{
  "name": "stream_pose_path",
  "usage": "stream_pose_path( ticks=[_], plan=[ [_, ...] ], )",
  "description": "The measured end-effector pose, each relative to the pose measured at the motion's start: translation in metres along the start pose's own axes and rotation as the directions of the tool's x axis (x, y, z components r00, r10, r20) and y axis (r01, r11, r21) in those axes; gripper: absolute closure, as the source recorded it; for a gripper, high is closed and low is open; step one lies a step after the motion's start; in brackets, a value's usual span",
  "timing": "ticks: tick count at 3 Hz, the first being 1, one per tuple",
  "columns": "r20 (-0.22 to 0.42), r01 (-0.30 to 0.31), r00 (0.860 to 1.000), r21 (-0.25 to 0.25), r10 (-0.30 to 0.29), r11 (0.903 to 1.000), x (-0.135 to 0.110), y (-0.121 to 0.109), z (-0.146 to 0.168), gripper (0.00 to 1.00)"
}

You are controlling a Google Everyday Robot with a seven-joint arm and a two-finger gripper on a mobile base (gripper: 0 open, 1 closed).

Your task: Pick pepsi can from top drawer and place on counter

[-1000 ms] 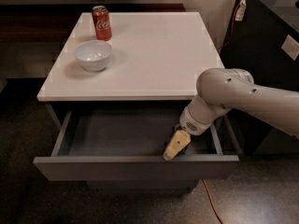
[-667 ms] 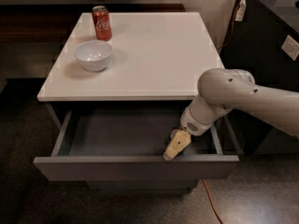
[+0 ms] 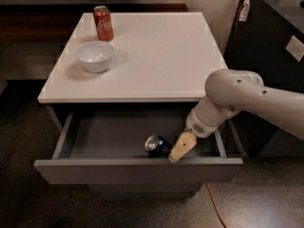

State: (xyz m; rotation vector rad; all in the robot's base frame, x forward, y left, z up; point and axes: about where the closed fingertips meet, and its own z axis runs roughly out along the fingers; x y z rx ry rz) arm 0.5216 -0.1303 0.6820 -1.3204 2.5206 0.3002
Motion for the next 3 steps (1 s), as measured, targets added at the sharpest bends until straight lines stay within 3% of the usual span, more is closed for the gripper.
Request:
stream_pose_path(
  ticks=[2, 3],
  plan=[
    [0.015, -0.01, 1.0, 0.001, 0.01, 1.0, 0.0018, -0.0026, -0.004, 1.0],
    [0.015, -0.01, 1.0, 0.001, 0.01, 1.0, 0.0013, -0.0025, -0.0052, 0.86]
  ],
)
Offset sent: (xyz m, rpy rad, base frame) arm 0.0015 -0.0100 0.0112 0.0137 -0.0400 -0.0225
